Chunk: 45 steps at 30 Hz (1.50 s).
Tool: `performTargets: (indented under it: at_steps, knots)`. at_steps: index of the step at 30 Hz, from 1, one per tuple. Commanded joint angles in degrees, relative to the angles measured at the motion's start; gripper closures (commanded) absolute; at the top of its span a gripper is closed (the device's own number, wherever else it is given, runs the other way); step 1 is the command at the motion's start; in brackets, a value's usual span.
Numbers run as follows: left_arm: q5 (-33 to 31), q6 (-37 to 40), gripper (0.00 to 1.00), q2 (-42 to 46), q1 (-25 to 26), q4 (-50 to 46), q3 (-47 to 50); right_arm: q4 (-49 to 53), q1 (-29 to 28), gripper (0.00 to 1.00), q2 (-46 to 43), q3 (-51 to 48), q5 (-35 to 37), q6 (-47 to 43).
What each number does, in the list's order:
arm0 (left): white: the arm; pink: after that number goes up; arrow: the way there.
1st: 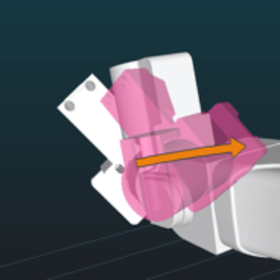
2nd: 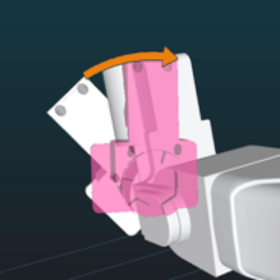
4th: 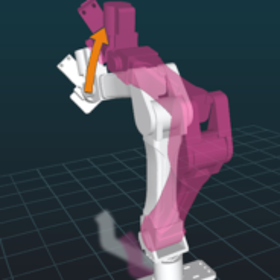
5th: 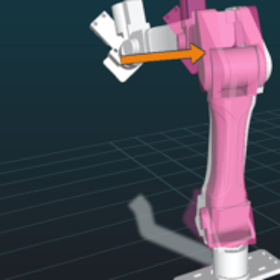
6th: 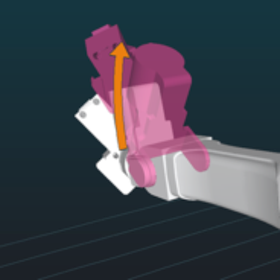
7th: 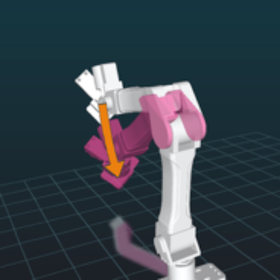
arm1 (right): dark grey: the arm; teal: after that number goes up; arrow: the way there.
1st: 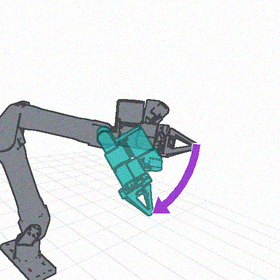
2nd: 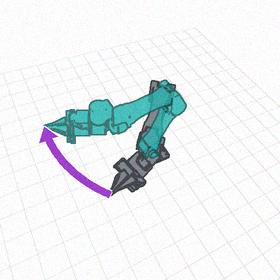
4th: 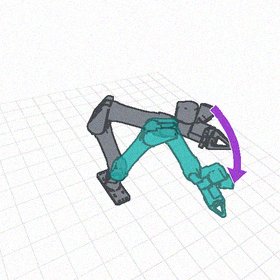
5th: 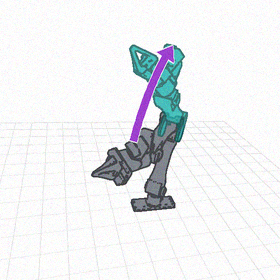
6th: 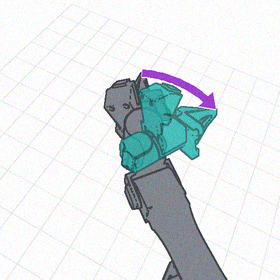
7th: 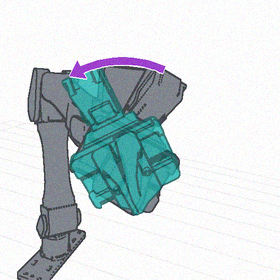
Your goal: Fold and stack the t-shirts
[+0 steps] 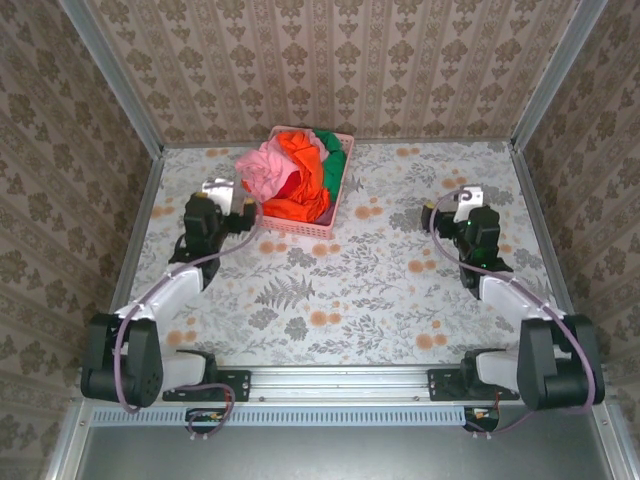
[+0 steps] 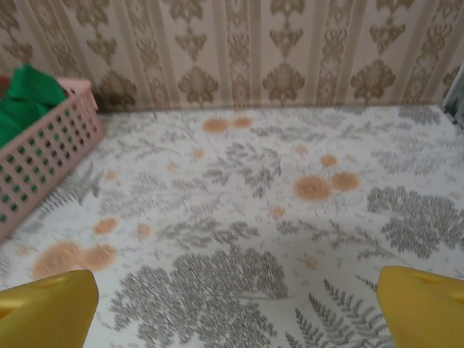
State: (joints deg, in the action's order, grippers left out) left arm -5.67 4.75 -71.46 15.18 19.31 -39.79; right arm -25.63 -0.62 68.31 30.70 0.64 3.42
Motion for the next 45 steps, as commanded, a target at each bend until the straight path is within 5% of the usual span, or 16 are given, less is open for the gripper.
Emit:
performTargets:
  at_steps: [1,3,11,16,22,25,28,34,45]
  knots:
    - [-3.6,0.8,0.00,-2.0,8.0,-14.8,-8.6,16.3,0.1,0.00,-4.8,5.4,-2.2,4.6]
    - [-5.0,-0.8,0.00,-5.7,13.3,-17.5,-14.3,22.8,0.0,0.00,-6.8,7.8,-1.0,9.5]
    - [-5.8,-10.6,0.00,-25.7,24.1,-31.1,-38.5,28.2,-7.7,0.00,-13.4,10.4,-4.4,2.3]
    - [-5.1,-17.0,0.04,-37.6,25.6,-40.0,-51.3,32.0,-14.2,0.00,-12.6,13.9,-3.3,-0.1]
    - [-4.3,-20.3,0.22,-48.4,25.3,-49.1,-63.5,30.9,-16.6,0.00,-12.3,13.7,-2.3,2.1]
    - [-3.5,-21.8,0.26,-51.9,24.5,-51.5,-66.4,30.8,-16.7,0.00,-11.8,14.2,-2.1,1.9]
    - [-2.4,-22.6,0.40,-54.5,23.8,-53.4,-68.4,31.1,-16.6,0.00,-11.2,15.0,-2.1,1.4]
    - [-3.6,-25.0,0.99,-54.8,22.9,-54.6,-68.8,31.8,-16.9,0.00,-8.7,17.1,-3.4,1.1]
    - [-9.3,-33.1,1.00,-46.6,17.6,-54.9,-58.7,30.2,-19.4,0.00,-0.8,22.9,-6.8,0.1]
